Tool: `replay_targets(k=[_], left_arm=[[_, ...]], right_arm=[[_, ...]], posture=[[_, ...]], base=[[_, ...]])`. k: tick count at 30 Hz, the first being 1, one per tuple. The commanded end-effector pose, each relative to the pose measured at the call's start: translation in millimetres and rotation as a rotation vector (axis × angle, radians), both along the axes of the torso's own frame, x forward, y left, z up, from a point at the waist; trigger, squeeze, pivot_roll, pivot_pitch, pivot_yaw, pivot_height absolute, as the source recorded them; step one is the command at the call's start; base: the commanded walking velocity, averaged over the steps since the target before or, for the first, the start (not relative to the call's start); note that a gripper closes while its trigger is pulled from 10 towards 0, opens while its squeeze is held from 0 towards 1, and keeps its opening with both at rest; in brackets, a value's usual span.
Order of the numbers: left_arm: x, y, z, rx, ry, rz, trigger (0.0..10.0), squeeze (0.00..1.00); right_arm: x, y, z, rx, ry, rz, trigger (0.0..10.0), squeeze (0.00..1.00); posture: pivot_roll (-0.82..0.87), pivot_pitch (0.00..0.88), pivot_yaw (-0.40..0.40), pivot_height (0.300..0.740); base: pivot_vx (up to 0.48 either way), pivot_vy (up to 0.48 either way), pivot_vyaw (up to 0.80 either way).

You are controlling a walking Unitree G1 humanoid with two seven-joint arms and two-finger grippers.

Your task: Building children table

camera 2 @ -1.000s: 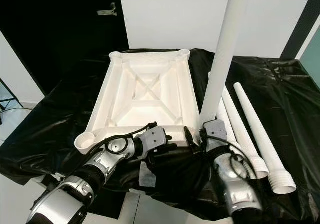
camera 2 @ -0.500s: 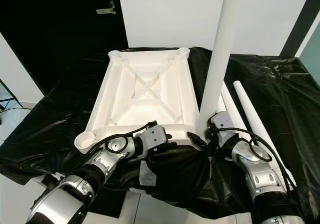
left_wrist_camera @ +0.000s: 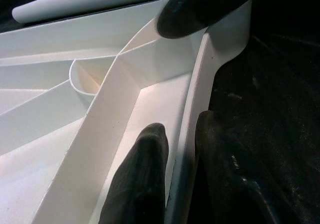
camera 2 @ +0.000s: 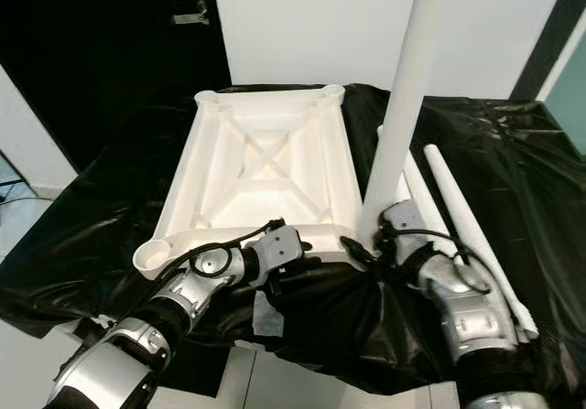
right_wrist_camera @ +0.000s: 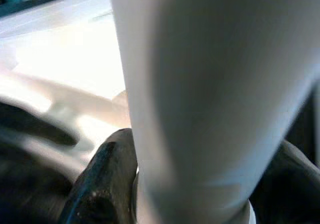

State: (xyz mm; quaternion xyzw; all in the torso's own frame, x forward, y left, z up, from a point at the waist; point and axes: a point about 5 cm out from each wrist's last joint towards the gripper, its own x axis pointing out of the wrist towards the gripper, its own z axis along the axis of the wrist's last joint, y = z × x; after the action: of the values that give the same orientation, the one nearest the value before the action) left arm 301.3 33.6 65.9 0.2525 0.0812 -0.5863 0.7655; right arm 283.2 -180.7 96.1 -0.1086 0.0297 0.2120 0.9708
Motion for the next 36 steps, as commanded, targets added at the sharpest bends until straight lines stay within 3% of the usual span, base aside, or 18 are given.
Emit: replay_targets(k=[1, 6, 7, 12, 18, 19, 20, 21, 22, 27, 28, 36], left_arm=[[-40.2, 19.1, -62.0, 0.202, 0.278, -0.036, 10.0, 0.00], [-39.4, 19.5, -61.4, 0.201, 0.276, -0.034, 10.0, 0.00], [-38.9, 20.4, -61.3, 0.203, 0.275, -0.032, 10.0, 0.00], [-39.4, 22.0, -62.1, 0.211, 0.276, -0.035, 10.0, 0.00], [-37.1, 21.8, -60.6, 0.211, 0.269, -0.030, 10.0, 0.00], [-36.9, 21.8, -60.4, 0.211, 0.269, -0.029, 10.0, 0.00], [-36.9, 21.8, -60.4, 0.211, 0.269, -0.029, 10.0, 0.00], [-37.0, 22.1, -60.5, 0.211, 0.269, -0.029, 10.0, 0.00], [-37.7, 23.0, -61.2, 0.212, 0.270, -0.029, 10.0, 0.00], [-39.0, 24.1, -62.6, 0.215, 0.275, -0.030, 10.0, 0.00], [-38.8, 24.2, -62.5, 0.215, 0.275, -0.030, 10.0, 0.00], [-38.3, 21.8, -61.4, 0.210, 0.275, -0.036, 10.0, 0.00]], right_arm=[[-10.9, 8.1, -19.2, -0.005, 0.019, -0.115, 0.0, 0.00], [-17.6, 16.0, -24.4, 0.012, 0.014, -0.148, 0.0, 0.00], [-20.1, 23.5, -26.2, 0.047, 0.005, -0.202, 0.0, 0.00], [-12.4, 29.6, -19.3, 0.138, -0.048, -0.401, 0.0, 0.00], [-8.4, 34.0, -21.6, 0.146, -0.035, -0.454, 0.0, 0.00], [-8.4, 33.9, -22.1, 0.144, -0.035, -0.459, 7.6, 0.00], [-8.4, 33.9, -22.1, 0.144, -0.035, -0.459, 7.6, 0.00], [-8.5, 34.1, -21.5, 0.132, -0.047, -0.457, 10.0, 0.00], [-8.5, 34.3, -19.8, 0.127, -0.063, -0.440, 10.0, 1.00], [-6.9, 33.6, -15.0, 0.089, -0.095, -0.370, 10.0, 1.00], [-4.6, 30.2, -12.4, 0.059, -0.109, -0.329, 10.0, 0.00], [6.2, 5.3, 4.5, -0.052, -0.170, -0.186, 10.0, 0.00]], posture=[[-0.03, 0.000, 0.006, 0.740], [-0.02, 0.000, 0.006, 0.740], [-0.02, 0.000, 0.007, 0.740], [-0.02, 0.000, 0.007, 0.740], [-0.01, 0.000, 0.006, 0.740], [-0.01, 0.000, 0.007, 0.740], [-0.01, 0.000, 0.007, 0.740], [-0.01, 0.000, 0.009, 0.740], [-0.02, 0.000, 0.013, 0.740], [-0.02, 0.000, 0.013, 0.740], [-0.02, 0.000, 0.015, 0.740], [-0.04, 0.000, 0.020, 0.740]], base=[[0.000, 0.000, 0.00], [0.000, 0.000, 0.00], [0.000, 0.000, 0.00], [0.000, 0.000, 0.00], [0.000, 0.000, 0.00], [0.000, 0.000, 0.00], [0.000, 0.000, 0.00], [0.000, 0.000, 0.00], [0.000, 0.000, 0.00], [0.000, 0.000, 0.00], [0.000, 0.000, 0.00], [0.000, 0.000, 0.00]])
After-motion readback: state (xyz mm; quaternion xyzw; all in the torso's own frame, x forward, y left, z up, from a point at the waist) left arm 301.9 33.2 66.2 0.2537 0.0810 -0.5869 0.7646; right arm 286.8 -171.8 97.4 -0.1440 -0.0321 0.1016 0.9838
